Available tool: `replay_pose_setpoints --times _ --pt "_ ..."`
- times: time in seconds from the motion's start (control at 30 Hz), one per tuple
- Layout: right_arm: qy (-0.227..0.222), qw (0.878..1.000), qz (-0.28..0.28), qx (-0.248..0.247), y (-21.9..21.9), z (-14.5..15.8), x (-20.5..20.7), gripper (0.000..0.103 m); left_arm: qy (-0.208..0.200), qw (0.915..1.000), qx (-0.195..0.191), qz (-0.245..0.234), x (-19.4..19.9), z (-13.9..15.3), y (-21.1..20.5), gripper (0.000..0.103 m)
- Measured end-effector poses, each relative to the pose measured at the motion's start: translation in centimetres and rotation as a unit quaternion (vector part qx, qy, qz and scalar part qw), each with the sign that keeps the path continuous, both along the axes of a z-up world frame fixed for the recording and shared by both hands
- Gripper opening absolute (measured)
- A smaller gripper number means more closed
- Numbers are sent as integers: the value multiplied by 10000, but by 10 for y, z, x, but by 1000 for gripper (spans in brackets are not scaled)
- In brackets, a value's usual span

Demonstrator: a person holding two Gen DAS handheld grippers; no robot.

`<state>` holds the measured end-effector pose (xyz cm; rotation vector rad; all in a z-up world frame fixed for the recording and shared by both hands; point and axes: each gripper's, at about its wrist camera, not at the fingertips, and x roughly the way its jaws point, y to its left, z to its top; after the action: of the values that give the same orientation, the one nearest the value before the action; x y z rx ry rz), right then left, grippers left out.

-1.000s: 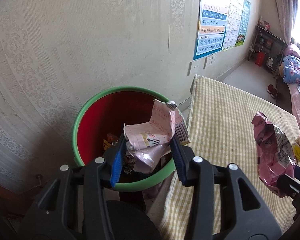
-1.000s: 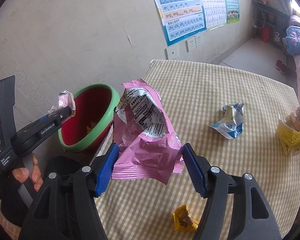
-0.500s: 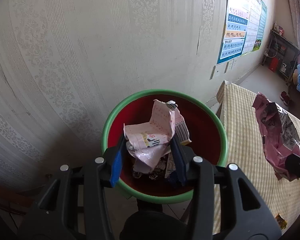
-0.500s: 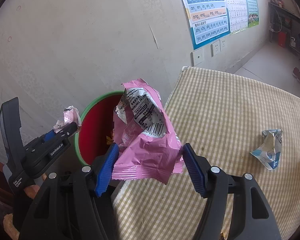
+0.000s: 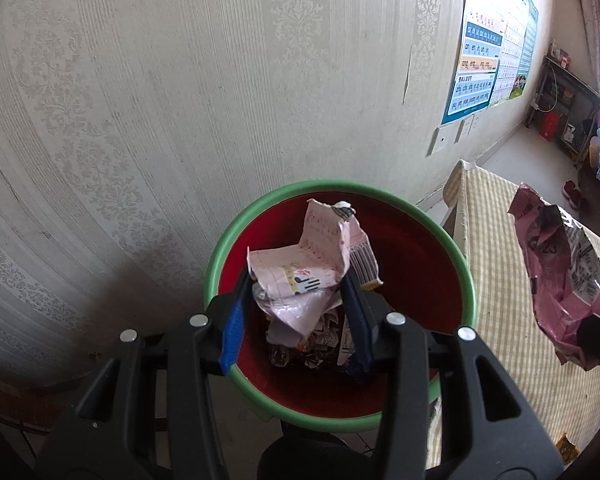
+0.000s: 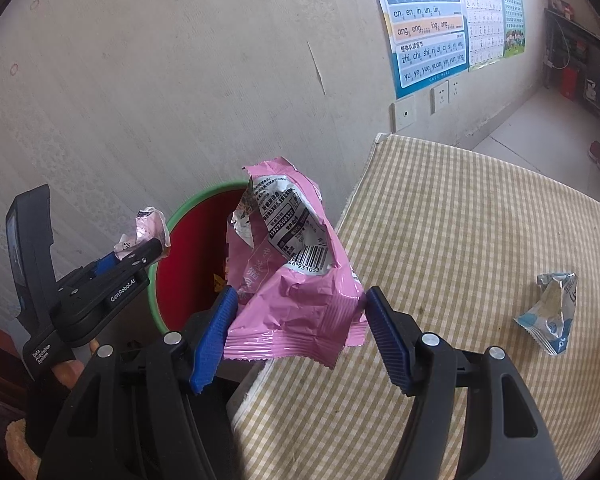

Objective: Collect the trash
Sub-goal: 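Open both grippers over the bin to drop the wrapper and pink bag, then grasp the blue-white wrapper with the left gripper while the right grasps the yellow candy wrapper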

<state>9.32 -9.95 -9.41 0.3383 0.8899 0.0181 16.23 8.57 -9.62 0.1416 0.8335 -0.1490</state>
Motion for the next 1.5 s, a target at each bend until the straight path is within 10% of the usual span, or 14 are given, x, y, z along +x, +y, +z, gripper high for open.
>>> replay_pose_setpoints --times 0.63,0.83,1.13,1.5 --pt "-8 9995 243 208 24 0 46 66 324 9993 -147 84 18 -16 7 44" --pt "-137 9990 270 334 22 5 45 75 204 9993 -179 264 13 -13 13 71" --pt "-165 9996 -153 -172 -47 16 -39 75 -2 9999 -99 50 -14 -1 -1 75" --pt "1037 9891 -1025 -201 -136 -52 -182 75 170 9972 -103 -724 -55 -2 -74 75"
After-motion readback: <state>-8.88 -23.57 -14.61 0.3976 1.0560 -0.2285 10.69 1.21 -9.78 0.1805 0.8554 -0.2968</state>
